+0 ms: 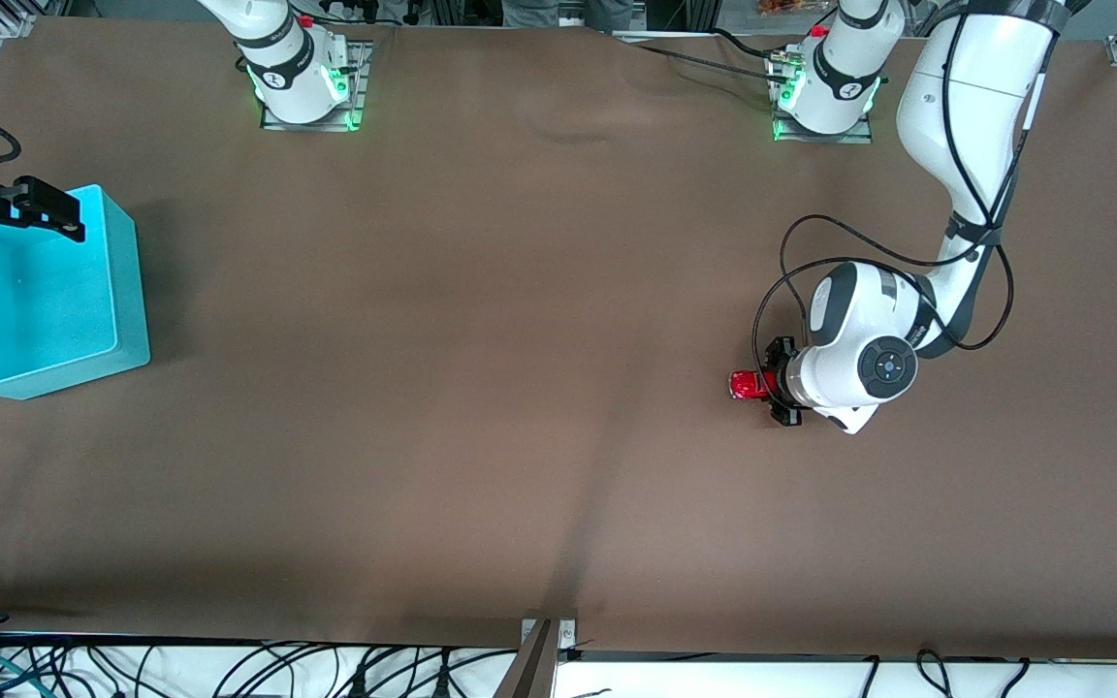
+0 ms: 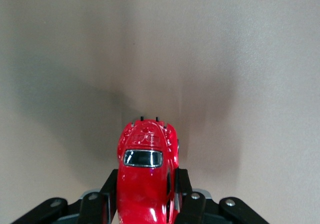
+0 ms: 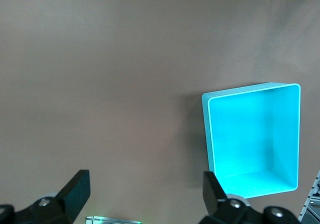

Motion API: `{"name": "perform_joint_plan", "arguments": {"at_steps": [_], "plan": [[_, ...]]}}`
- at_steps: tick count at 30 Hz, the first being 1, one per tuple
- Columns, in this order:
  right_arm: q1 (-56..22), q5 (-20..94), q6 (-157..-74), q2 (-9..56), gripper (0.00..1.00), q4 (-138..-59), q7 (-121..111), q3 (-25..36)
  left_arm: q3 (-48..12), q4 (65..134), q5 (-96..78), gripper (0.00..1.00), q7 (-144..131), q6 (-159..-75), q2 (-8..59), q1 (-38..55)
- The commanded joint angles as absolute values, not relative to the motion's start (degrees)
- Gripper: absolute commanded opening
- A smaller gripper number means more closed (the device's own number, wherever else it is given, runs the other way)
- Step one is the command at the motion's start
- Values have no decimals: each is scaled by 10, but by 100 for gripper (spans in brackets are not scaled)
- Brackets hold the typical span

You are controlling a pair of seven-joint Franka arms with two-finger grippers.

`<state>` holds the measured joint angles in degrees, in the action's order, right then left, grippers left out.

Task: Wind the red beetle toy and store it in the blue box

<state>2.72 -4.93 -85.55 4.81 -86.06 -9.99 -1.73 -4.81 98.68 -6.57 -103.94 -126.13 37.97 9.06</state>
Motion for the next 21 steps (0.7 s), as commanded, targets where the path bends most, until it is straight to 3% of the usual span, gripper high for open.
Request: {"name": "perform_joint_plan", "arguments": {"at_steps": [1, 21], "plan": [[29, -50, -850, 48, 100, -853, -95, -20, -46, 967, -78, 0, -1034, -1267, 390, 89], [29, -51, -850, 48, 100, -853, -95, -20, -45, 972, -78, 0, -970, -1269, 403, 63]]}}
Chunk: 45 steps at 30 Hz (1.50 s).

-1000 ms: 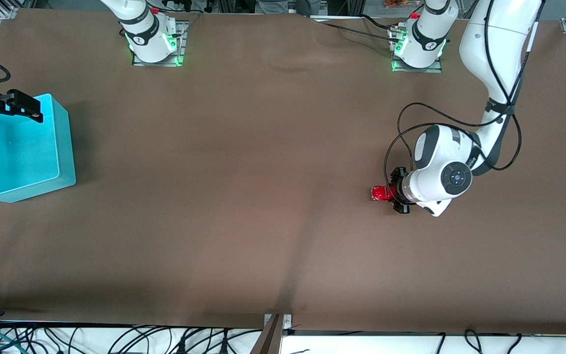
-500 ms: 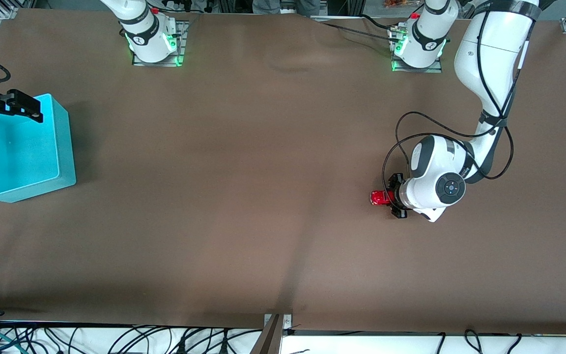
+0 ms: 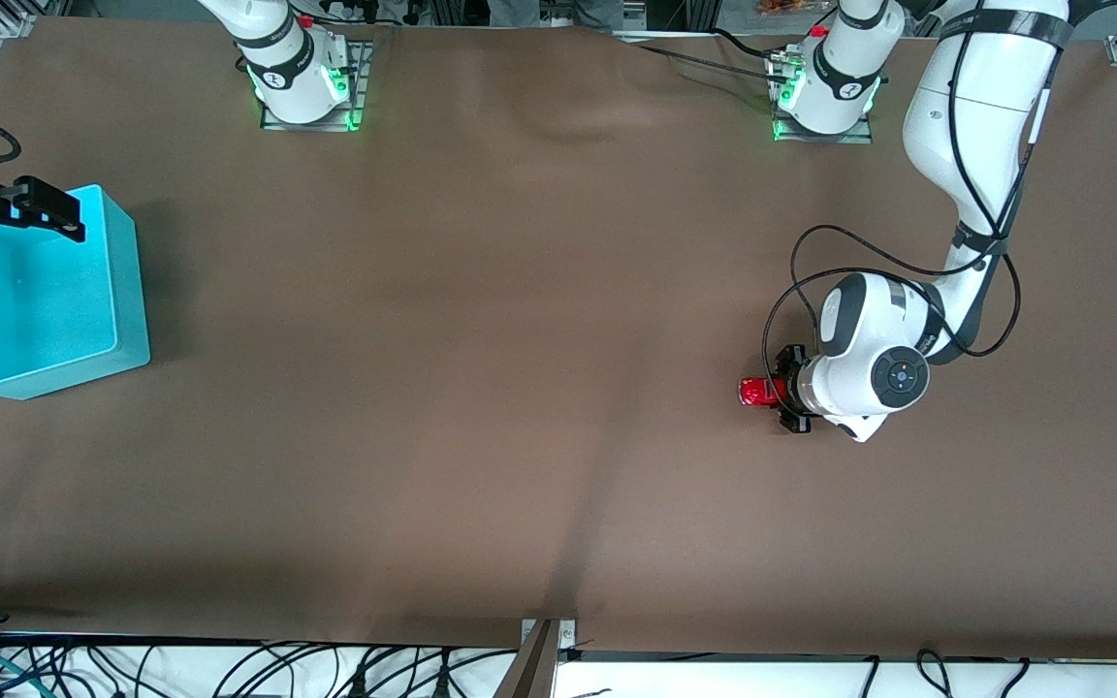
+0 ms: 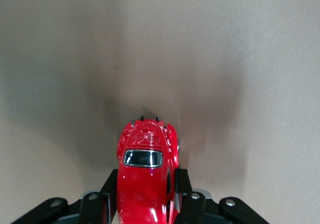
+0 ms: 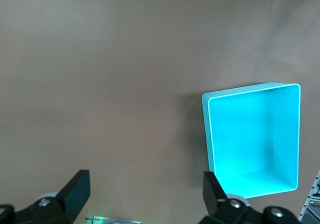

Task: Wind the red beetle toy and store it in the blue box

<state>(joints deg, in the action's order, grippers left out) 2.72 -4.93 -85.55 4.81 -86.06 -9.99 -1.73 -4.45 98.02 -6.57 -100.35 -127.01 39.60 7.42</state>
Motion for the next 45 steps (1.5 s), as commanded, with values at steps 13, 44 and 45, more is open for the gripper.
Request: {"name": "perform_joint_plan", "arguments": {"at_steps": [13, 44, 45], "plan": [[29, -51, -850, 48, 100, -853, -96, -20, -44, 977, -70, 0, -924, -1268, 410, 23], [29, -51, -850, 48, 100, -853, -95, -20, -40, 977, -18, 0, -837, -1269, 422, -81], [29, -51, -850, 48, 100, -853, -95, -20, -40, 977, -15, 0, -836, -1269, 423, -84]]}}
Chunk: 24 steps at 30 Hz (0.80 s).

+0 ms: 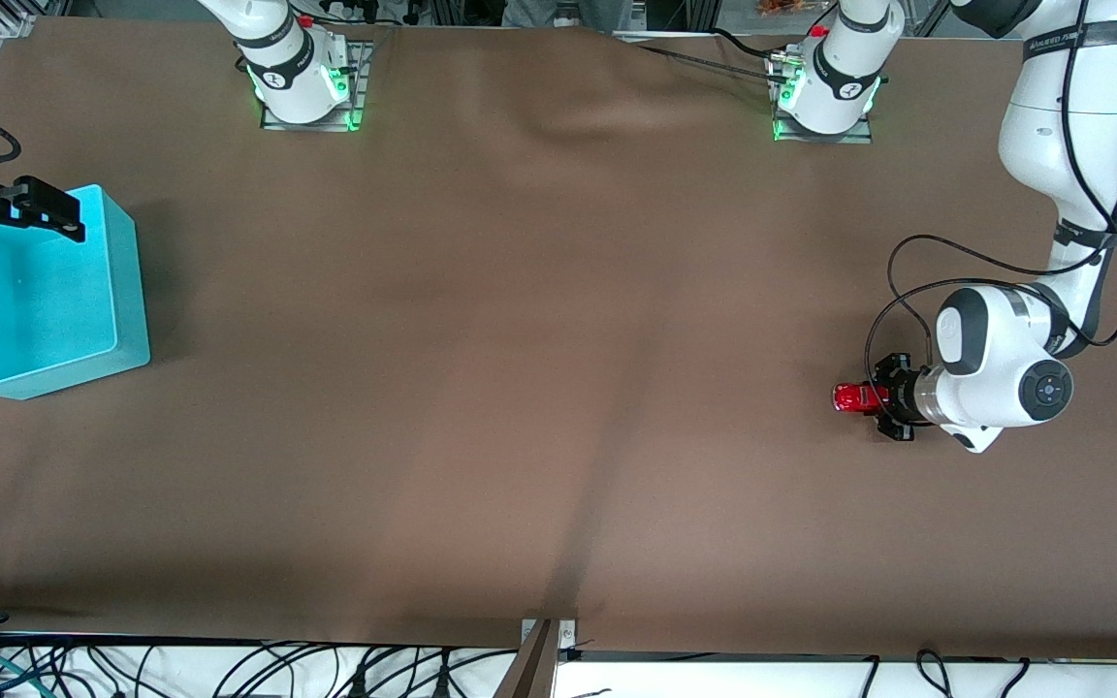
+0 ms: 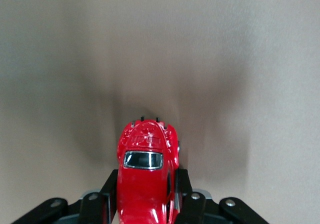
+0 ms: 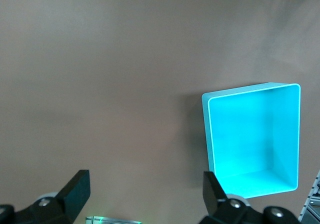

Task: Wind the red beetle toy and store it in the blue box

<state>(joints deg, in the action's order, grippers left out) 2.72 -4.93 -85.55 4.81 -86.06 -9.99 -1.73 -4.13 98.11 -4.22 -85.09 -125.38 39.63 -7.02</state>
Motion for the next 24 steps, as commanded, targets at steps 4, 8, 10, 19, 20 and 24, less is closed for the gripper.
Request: {"name": "perform_joint_plan", "arguments": {"at_steps": [4, 8, 10, 19, 20, 24], "plan": [[29, -51, -850, 48, 100, -853, -95, -20, -40, 976, -1, 0, -832, -1269, 423, -96], [29, -51, -850, 48, 100, -853, -96, -20, -40, 976, 11, 0, -829, -1269, 423, -109], [29, -51, -850, 48, 100, -853, -95, -20, -40, 976, 11, 0, -824, -1269, 423, -110], [29, -51, -850, 48, 100, -853, -95, -20, -40, 974, 11, 0, -821, -1268, 423, -115], [29, -51, -850, 48, 100, -853, -95, -20, -40, 974, 11, 0, -821, -1268, 423, -115], [29, -51, -850, 48, 100, -853, -95, -20, -40, 974, 11, 0, -818, -1268, 422, -116]]}}
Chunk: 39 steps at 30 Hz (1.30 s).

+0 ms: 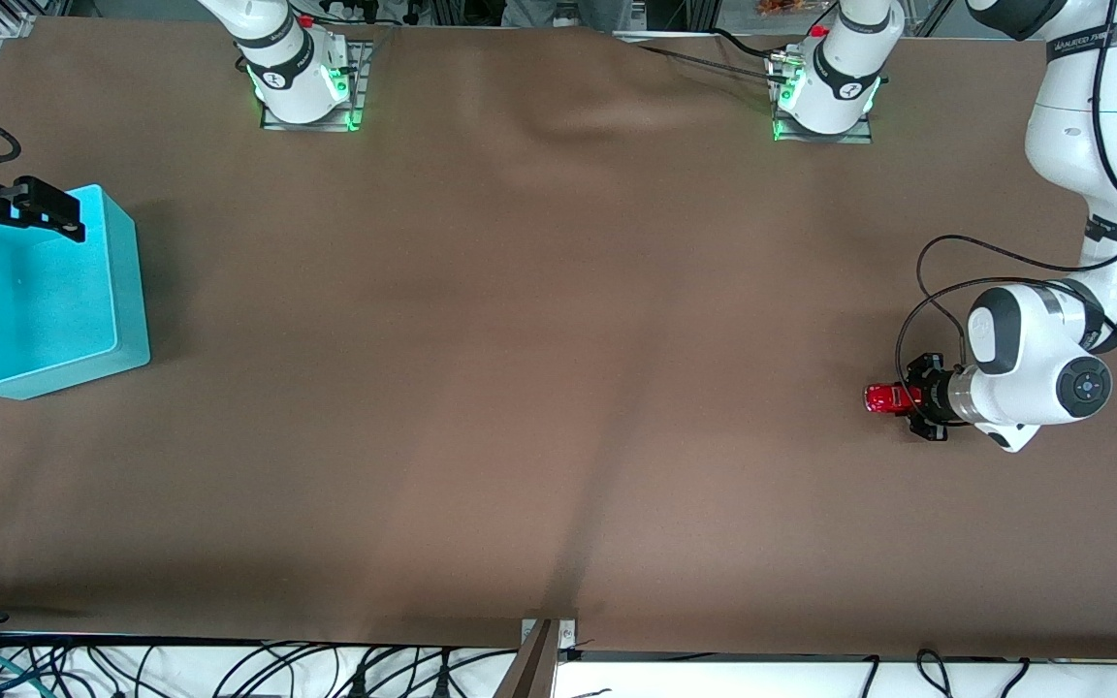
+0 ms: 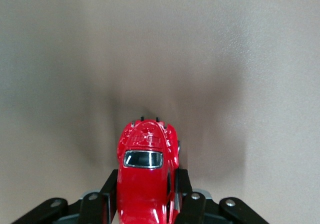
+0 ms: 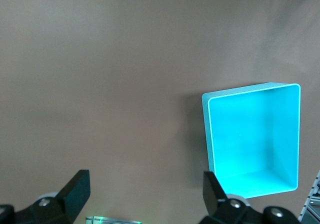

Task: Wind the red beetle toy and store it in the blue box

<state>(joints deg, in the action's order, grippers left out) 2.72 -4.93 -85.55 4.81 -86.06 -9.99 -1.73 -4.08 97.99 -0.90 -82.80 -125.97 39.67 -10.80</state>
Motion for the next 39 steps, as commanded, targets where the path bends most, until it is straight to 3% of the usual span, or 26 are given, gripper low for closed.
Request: {"name": "perform_joint_plan", "arguments": {"at_steps": [1, 7, 22, 25, 27, 39], "plan": [[29, -51, -850, 48, 100, -853, -95, -20, -40, 974, 10, 0, -817, -1268, 422, -116], [29, -51, -850, 48, 100, -853, -96, -20, -40, 972, 4, 34, -817, -1267, 418, -120], [29, -51, -850, 48, 100, -853, -95, -20, -43, 964, 2, 75, -825, -1267, 415, -115], [29, -51, -850, 48, 100, -853, -95, -20, -43, 963, 2, 76, -826, -1267, 415, -115], [29, -51, -850, 49, 100, -853, -95, -20, -43, 963, 2, 83, -826, -1266, 415, -114], [29, -51, -850, 49, 100, -853, -95, -20, -46, 955, 1, 83, -826, -1256, 393, -112]]}}
